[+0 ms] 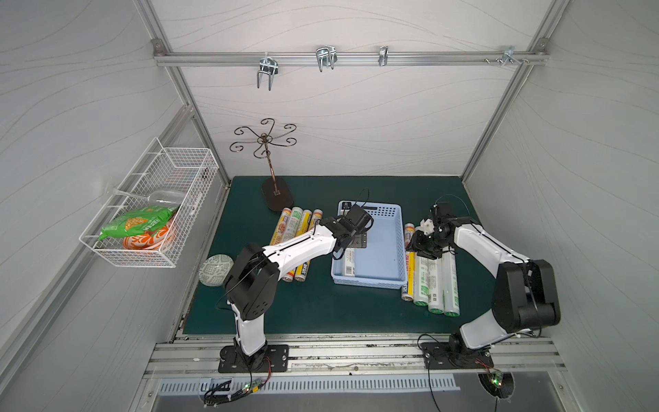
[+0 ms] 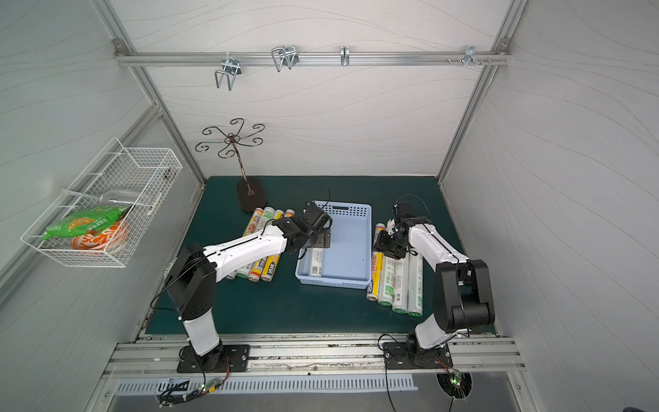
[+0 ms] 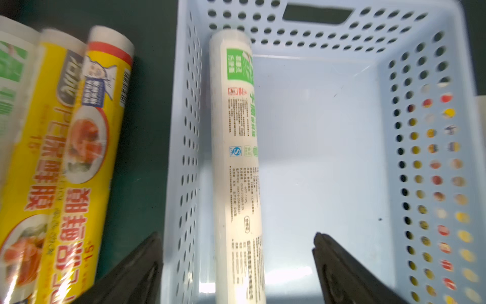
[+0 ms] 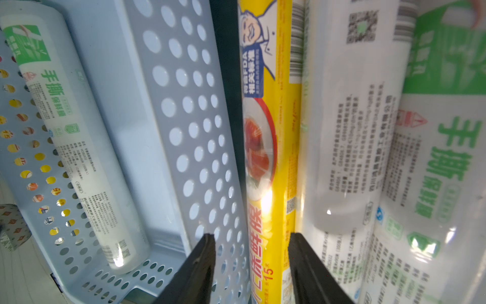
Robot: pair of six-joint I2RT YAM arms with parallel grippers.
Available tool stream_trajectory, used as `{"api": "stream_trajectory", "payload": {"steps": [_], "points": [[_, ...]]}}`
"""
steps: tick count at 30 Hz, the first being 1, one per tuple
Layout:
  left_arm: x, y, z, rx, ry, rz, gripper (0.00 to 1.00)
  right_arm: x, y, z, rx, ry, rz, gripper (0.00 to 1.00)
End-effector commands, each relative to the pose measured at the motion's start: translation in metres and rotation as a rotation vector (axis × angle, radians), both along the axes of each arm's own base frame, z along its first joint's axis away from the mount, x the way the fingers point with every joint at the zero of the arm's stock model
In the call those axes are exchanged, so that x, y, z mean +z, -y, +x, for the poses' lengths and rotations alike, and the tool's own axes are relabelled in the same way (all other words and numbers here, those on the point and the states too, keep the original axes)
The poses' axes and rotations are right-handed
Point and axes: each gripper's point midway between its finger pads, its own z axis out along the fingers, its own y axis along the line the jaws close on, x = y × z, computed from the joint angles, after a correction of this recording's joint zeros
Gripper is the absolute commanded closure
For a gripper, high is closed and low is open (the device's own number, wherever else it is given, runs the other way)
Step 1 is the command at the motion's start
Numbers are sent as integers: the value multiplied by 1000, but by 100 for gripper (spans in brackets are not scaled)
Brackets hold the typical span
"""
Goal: Put the plastic wrap into the basket
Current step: Place the plastic wrap in the basket, then pick up the plastic wrap from the center of the board.
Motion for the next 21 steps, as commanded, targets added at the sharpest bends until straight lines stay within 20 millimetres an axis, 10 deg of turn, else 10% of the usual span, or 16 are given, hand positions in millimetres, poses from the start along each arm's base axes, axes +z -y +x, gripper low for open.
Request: {"api": "stream_trajectory", "payload": {"steps": [1,21], "points": [[36,-20,-2,4,89,41,3,-7,0,-1,4,-18,-12,50],[72,-89,-19,88,146,-18,0,-37,-9,-7,42,-81,-103,53]]}}
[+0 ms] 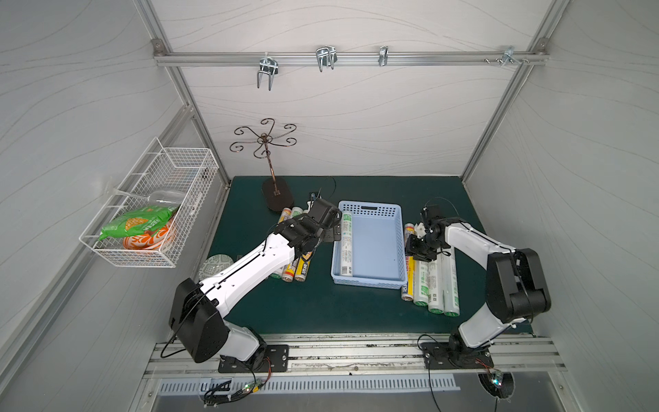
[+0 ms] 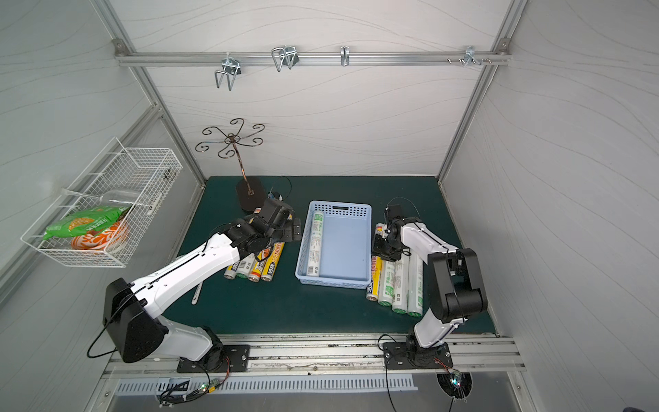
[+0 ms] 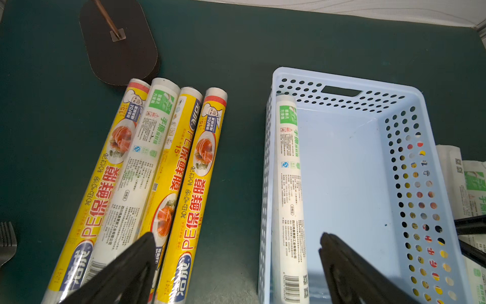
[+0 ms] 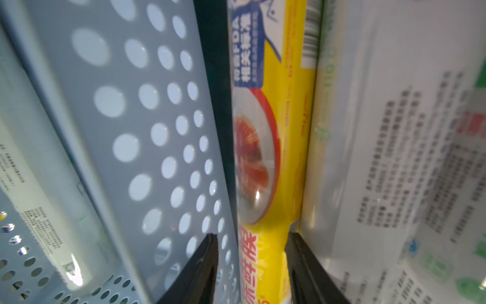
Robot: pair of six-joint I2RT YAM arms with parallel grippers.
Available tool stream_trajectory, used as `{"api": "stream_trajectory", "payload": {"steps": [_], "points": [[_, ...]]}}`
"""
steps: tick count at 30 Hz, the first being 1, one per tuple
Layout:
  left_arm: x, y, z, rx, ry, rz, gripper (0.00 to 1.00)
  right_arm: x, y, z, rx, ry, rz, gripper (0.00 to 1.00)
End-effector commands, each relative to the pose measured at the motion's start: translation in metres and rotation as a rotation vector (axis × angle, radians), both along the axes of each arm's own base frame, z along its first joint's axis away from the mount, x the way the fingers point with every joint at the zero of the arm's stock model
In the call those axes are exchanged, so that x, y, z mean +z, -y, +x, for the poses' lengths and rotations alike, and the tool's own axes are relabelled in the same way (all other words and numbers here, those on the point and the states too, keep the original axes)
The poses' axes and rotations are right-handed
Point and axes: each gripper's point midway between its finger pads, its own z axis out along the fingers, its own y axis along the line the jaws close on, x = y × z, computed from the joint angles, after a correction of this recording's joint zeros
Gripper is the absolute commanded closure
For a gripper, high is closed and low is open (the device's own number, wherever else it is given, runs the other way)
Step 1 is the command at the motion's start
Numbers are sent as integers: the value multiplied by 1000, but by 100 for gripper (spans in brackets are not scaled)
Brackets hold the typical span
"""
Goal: Put the plastic wrap into the basket
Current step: Pick up the plastic wrap from the center of the board.
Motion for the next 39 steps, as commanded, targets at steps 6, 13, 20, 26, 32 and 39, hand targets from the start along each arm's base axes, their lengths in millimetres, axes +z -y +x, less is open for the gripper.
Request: {"api": "stream_trajectory", "payload": {"steps": [6,13,20,26,32,39], "points": [[4,2,1,-8,14,-22,0,-15,4,-5,4,-35,-62,50],[1,3,2,-11,11,-19,0,-23,2,-2,26,-42,-69,46],[-1,5,3,-15,3,-23,0,-28,0,1,34,-53,-66,45],[1,5,3,-16,9,-24,0,-25,-1,4,28,-52,-51,54],[10,2,1,-14,26,-24,0,6,-1,10,20,-32,-46,59],[28,-8,-2,-4,69,-24,0,71,-1,20,20,75,-48,61]]}}
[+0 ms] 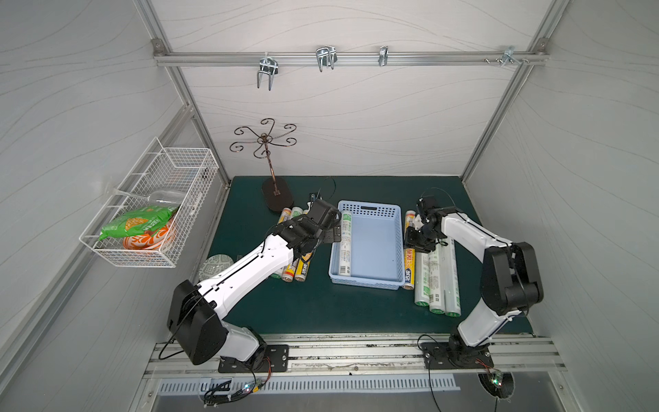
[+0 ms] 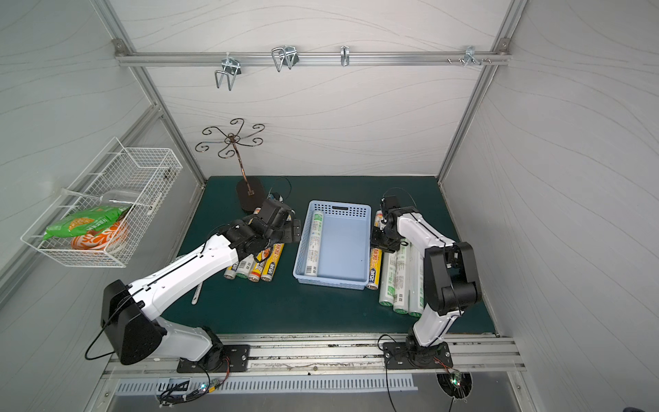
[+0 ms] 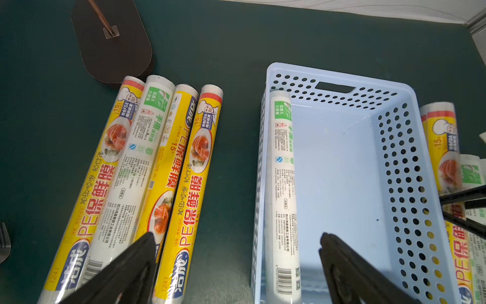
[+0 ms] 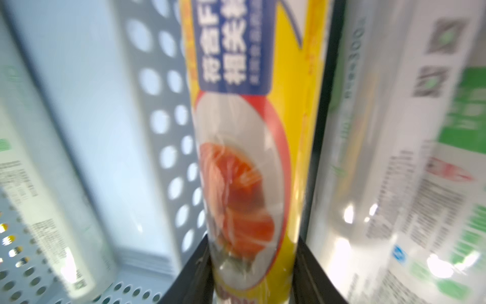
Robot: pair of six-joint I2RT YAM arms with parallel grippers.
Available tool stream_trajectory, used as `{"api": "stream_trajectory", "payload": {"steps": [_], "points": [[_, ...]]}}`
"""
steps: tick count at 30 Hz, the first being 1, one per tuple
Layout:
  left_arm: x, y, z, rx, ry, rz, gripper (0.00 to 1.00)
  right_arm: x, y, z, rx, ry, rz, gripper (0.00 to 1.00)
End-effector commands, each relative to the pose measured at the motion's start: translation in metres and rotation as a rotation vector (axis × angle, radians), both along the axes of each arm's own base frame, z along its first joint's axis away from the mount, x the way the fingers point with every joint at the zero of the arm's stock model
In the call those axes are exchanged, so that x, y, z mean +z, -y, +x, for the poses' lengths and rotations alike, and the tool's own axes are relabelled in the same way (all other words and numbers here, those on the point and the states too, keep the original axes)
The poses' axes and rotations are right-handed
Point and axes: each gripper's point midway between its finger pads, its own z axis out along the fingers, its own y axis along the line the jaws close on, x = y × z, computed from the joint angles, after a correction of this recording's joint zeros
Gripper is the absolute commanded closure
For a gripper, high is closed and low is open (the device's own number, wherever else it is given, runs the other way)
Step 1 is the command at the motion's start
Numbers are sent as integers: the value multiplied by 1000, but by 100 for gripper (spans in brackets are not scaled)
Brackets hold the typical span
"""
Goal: Put the plastic wrap into the basket
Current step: Pick up the plastic wrap from the center of the board, then place the plastic wrap in the basket.
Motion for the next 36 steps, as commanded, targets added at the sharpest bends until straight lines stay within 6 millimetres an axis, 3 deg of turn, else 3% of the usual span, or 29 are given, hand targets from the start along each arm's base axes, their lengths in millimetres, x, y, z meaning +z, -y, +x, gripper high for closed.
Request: {"api": "stream_trajectory", "payload": {"steps": [1,8,14,20,24,29,36], "points": [[25,-8,0,10,68,-8,0,41,-1,-7,7,40,4,61],[34,-15,-3,17,89,-5,0,94,-41,2,67,129,69,60],[33,-17,-5,22,88,-9,0,96,-82,6,99,120,155,60],[34,-19,-6,28,91,-5,0,65,-141,6,132,54,245,59],[34,-22,-8,36,92,2,0,46,-167,6,126,27,289,59],[33,-24,-10,39,90,1,0,19,-179,12,111,2,272,58],[31,-27,-11,47,90,10,0,-13,-180,15,83,-22,238,58]]}}
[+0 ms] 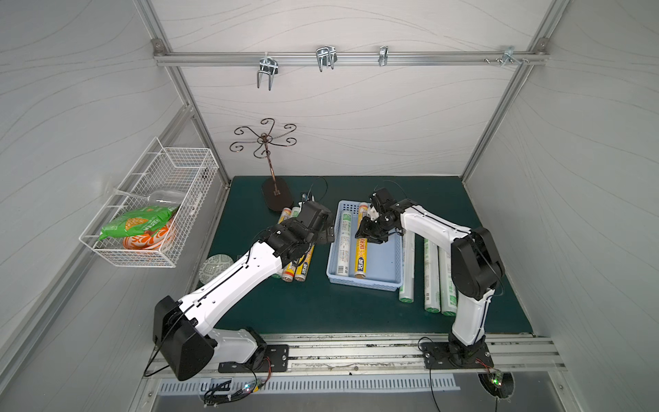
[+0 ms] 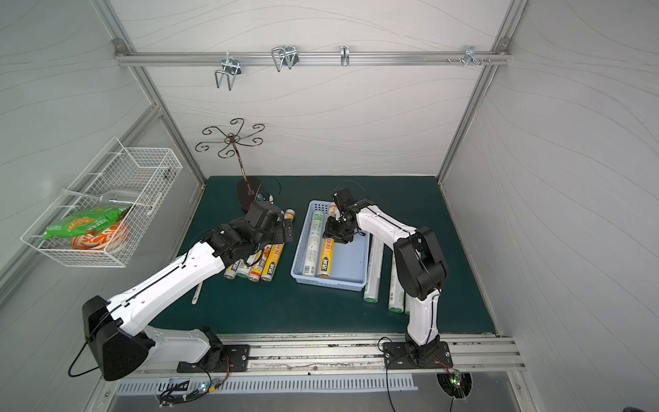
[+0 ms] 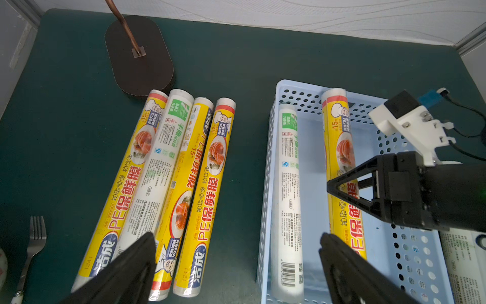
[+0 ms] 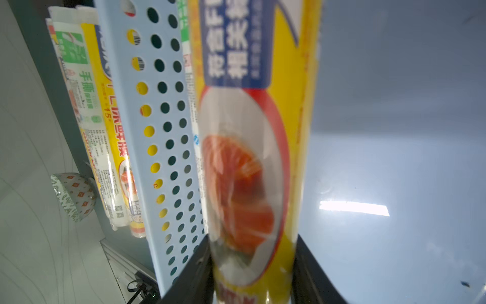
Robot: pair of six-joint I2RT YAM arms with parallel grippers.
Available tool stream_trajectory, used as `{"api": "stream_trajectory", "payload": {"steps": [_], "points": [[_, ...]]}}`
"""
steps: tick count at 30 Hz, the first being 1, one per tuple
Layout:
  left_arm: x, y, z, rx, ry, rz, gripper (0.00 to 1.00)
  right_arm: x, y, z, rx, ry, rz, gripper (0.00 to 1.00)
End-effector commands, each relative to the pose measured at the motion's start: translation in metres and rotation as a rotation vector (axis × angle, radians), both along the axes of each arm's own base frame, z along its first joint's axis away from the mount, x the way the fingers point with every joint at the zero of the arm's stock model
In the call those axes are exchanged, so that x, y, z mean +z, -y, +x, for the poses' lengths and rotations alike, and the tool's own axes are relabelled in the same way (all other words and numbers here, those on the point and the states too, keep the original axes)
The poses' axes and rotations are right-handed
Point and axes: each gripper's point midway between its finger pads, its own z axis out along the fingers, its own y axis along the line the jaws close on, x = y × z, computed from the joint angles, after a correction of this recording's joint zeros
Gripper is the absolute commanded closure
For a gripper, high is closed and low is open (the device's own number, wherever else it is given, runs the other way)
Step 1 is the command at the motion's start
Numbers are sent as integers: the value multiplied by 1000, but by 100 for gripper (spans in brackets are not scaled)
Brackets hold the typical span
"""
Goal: Put the plastic wrap into the basket
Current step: Place the plastic wrap in the basket.
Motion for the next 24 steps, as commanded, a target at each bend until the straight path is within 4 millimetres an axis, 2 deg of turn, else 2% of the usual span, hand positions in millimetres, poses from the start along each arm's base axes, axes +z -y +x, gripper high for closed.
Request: {"api": "stream_trajectory", "payload": {"steps": [1,7,13,15,19,24], "points": [[12,-6,2,21,39,-6,0,-15,-3,5,-19,7,-10,59],[11,-6,1,20,36,-7,0,-30,-8,9,-15,9,-28,57],[8,-6,1,21,29,-3,0,-39,-14,6,19,-12,-36,47],[7,-6,1,22,24,-1,0,-36,-13,6,29,-6,-40,42],[3,-8,0,25,15,6,0,-16,-8,5,54,31,-51,32],[-4,-12,1,34,-3,5,0,19,6,1,63,73,-20,31]]}}
